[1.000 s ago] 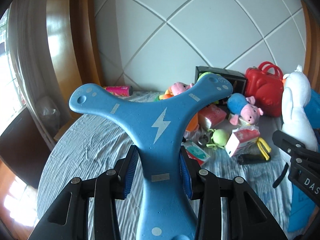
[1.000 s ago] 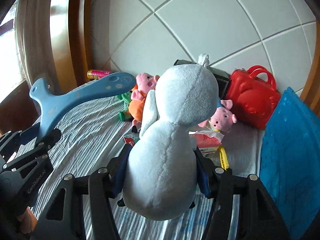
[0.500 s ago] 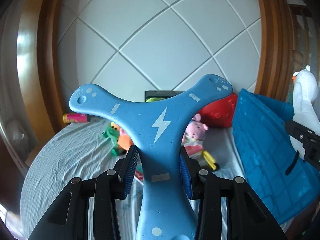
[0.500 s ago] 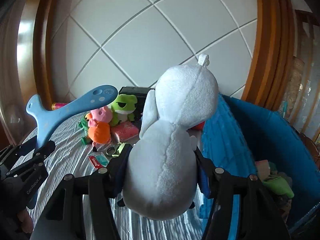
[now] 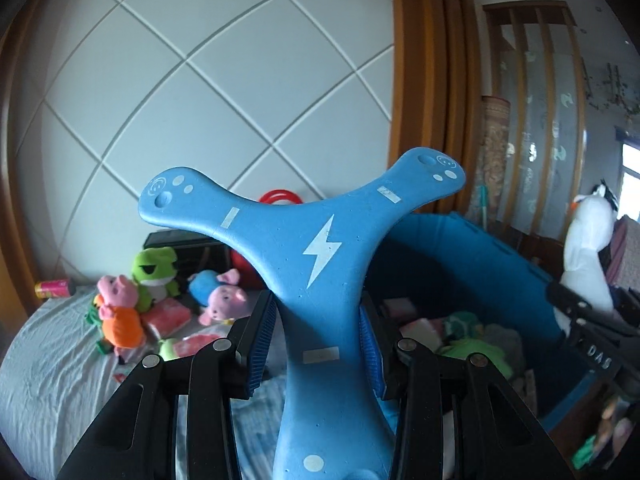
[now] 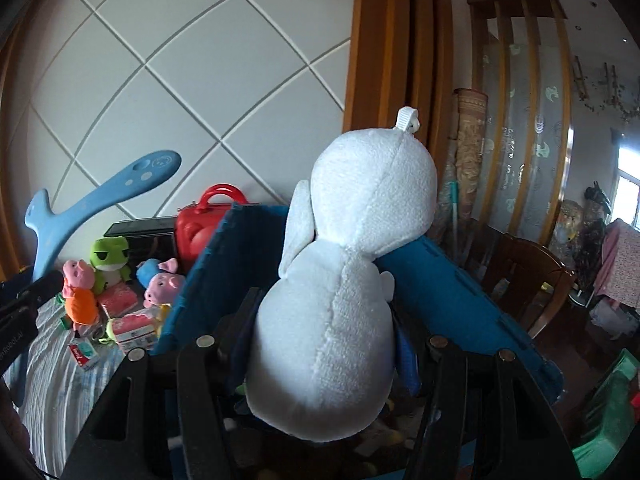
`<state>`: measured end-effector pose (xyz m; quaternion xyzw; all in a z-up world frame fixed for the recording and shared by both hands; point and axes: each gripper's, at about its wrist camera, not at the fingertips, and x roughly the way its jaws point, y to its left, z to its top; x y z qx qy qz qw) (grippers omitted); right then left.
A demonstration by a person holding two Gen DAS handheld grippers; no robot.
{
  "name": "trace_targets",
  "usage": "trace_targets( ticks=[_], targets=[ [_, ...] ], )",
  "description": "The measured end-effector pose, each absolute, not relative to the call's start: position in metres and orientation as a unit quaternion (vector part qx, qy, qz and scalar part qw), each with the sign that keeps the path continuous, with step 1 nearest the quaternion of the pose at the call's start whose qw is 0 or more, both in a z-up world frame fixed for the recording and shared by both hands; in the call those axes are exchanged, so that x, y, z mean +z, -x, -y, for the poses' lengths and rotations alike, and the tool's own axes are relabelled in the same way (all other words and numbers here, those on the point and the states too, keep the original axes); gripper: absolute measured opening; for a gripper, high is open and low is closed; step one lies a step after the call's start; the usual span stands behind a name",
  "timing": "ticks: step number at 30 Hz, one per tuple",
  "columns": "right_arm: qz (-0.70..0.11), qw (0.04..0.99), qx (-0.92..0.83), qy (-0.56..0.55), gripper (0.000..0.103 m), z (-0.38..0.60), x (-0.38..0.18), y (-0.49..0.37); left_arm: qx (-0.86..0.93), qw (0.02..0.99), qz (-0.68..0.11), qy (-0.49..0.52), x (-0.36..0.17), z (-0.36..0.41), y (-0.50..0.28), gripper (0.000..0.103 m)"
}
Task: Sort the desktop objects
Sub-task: 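Carry the boomerang and white plush into the blue bin and open both tools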
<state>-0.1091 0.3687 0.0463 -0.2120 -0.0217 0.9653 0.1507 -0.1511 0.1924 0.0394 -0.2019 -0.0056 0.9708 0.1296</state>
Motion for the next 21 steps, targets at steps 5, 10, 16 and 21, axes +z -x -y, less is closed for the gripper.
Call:
trace_targets(
  ticks=[5,10,16,21],
  targets=[
    [0.027,0.149,0.957,0.248,0.058,-0.440,0.022,0.104,0.960,0.159,-0.018,0.231,0.034,-0.287,0.155,0.039],
    [0.027,0.130,0.950,0.281,0.058,-0.478,-0.005,0.108,0.947,0.158,-0.037,0.277,0.013,-0.343,0.164,0.040],
    [0.025,0.102,0.947,0.304,0.069,-0.500,-0.030,0.117,0.943,0.135,-0.046,0.300,-0.004,-0.361,0.173,0.068],
    [0.024,0.087,0.949,0.301,0.084,-0.509,-0.030,0.125,0.947,0.116,-0.043,0.297,-0.004,-0.360,0.173,0.075]
  ],
)
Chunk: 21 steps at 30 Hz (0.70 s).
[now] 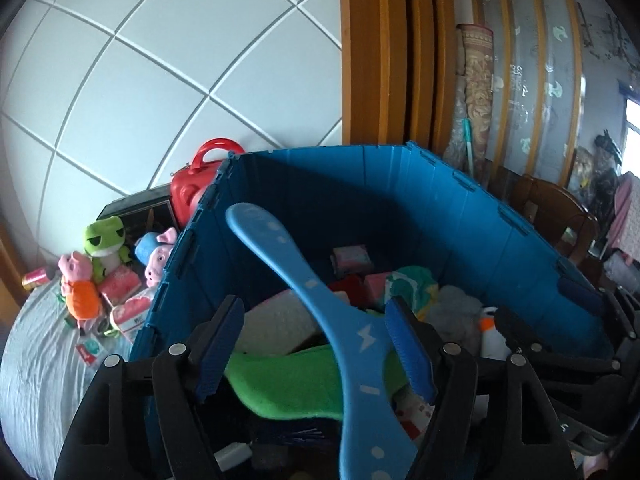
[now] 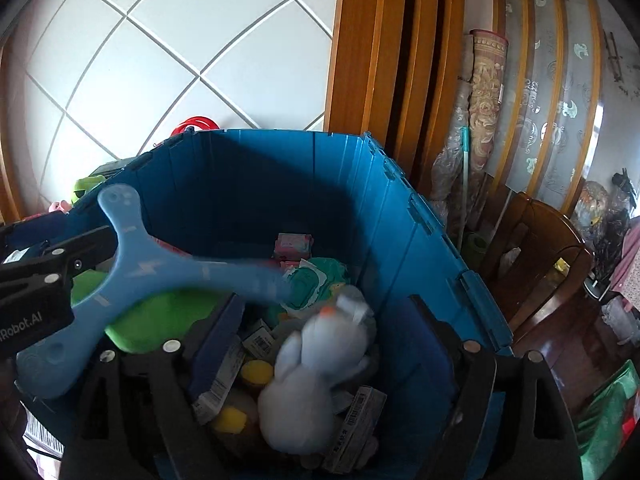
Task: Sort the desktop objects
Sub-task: 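Carry the boomerang and white plush into the blue bin and open both tools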
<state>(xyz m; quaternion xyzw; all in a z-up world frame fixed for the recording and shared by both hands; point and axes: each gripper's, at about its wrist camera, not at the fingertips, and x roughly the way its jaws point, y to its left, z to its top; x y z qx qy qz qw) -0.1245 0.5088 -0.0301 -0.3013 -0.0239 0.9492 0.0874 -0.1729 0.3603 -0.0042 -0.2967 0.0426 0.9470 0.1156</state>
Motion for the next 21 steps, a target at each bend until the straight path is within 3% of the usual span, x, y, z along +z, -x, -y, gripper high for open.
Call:
trace_targets(
  ticks=[5,21],
  targets=[
    [0.015,0.065,0.953,0.296,0.099,-0.515,-0.028,0.122,0.949,0.097,-0.032,0.298,-0.007,-0.353,0.175,0.077],
    [-0.029,0.081,0.957,0.277,0.103,-0.522,-0.030,0.112,0.963,0.065,0.009,0.261,0.012,-0.302,0.143,0.081]
  ],
)
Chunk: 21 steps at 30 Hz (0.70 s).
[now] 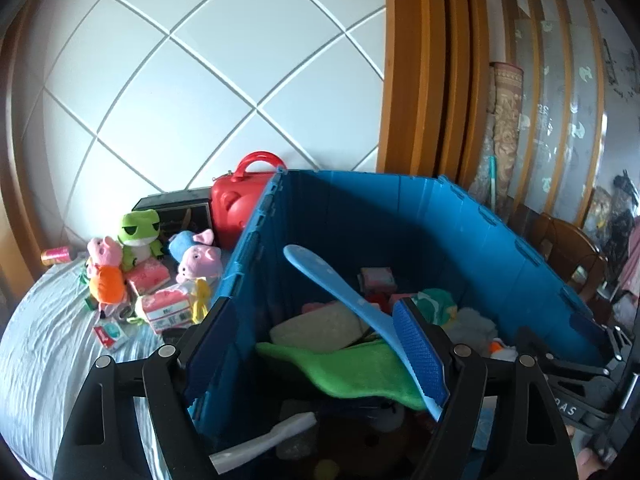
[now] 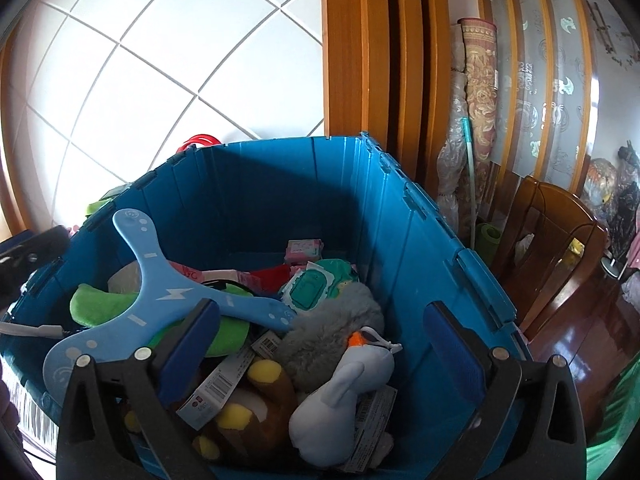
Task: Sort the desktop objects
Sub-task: 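Withdraw both tools from the bin back over the bed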
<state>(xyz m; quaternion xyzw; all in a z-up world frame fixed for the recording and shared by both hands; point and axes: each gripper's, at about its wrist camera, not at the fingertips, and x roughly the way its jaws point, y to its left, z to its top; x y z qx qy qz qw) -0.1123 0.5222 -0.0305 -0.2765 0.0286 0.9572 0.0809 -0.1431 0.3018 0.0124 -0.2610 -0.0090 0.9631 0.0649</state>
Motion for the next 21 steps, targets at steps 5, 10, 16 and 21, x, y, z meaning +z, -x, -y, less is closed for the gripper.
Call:
trace_targets(
  ticks=[5,10,16,21],
  targets=[
    [-0.044,0.102,0.961,0.252,0.103,-0.523,-0.031,0.107,0.967,0.021,0.031,0.251,0.018,-0.250,0.130,0.082],
    [-0.096,0.081,0.956,0.266,0.103,-0.519,-0.032,0.108,0.966,-0.033,0.050,0.250,0.015,-0.179,0.126,0.084],
    [-0.051,0.047,0.978,0.198,0.103,-0.429,0.004,0.092,0.956,-0.078,0.070,0.275,-0.009,-0.078,0.134,0.084],
    [-0.043,-0.017,0.985,0.164,0.103,-0.323,0.027,0.090,0.947,-0.096,0.065,0.299,-0.032,0.012,0.141,0.084]
  ],
)
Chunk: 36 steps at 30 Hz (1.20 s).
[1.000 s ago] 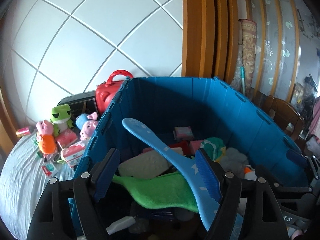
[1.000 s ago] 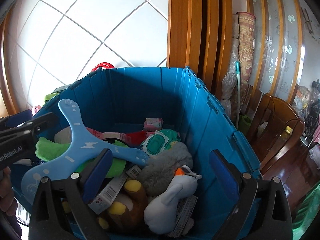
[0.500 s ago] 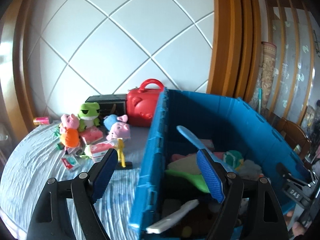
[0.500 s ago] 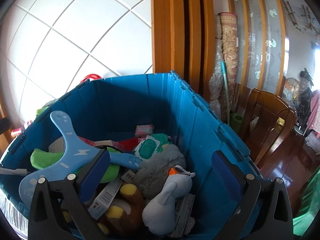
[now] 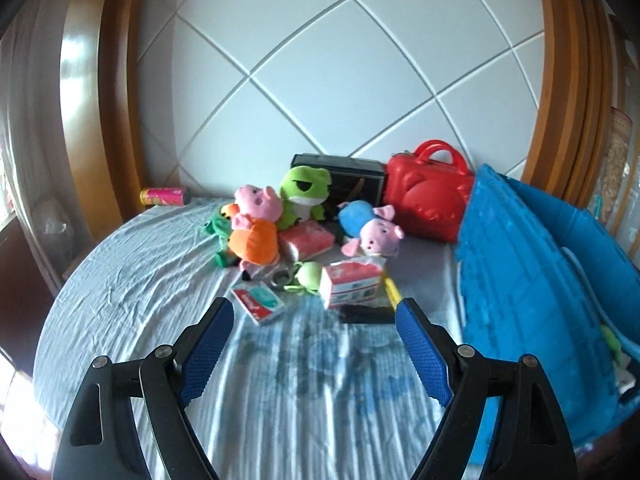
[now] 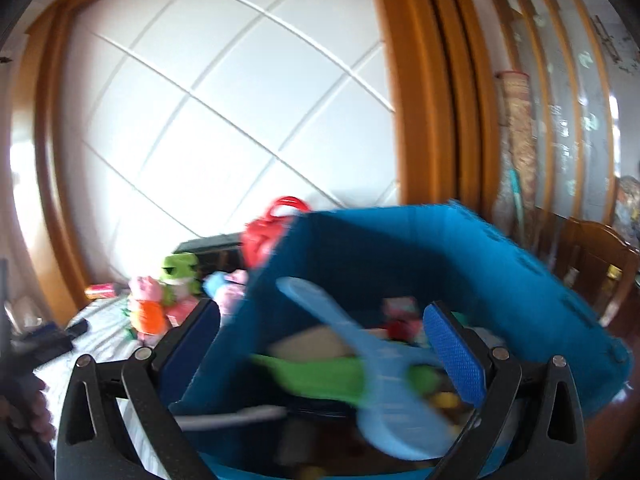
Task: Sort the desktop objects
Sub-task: 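Withdraw both tools from the bin back over the bed, then grasp the Tylenol box with the left tool while the right tool grasps the pink tissue box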
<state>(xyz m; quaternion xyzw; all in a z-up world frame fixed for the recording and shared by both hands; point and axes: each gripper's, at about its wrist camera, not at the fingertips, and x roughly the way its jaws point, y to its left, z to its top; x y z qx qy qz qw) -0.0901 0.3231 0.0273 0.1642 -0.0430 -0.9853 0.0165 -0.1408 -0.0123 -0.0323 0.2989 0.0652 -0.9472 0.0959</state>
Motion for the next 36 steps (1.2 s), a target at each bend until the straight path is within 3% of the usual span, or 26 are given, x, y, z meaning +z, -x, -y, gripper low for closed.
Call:
trace_targets(
  ticks=[8,14,22,36],
  targets=[
    [0.017,0.082,-0.982,-0.171,0.103,-0.159,0.020,0.122,-0.925,0.125,-0.052,-0.354,-0.075,0.134,0.168,0.084],
    [-0.011,0.104,-0.952,-0.286,0.103,-0.088,-0.053,0.179,-0.898,0.141,-0.064,-0.411,-0.122,0.171,0.194,0.084],
    [0.003,0.094,-0.904,-0.417,0.103,-0.071,-0.167,0.261,-0.851,0.155,-0.070,-0.496,-0.192,0.176,0.256,0.084],
    [0.019,0.086,-0.878,-0.470,0.103,-0.068,-0.218,0.402,-0.800,0.164,-0.094,-0.569,-0.262,0.148,0.406,0.084]
  ],
)
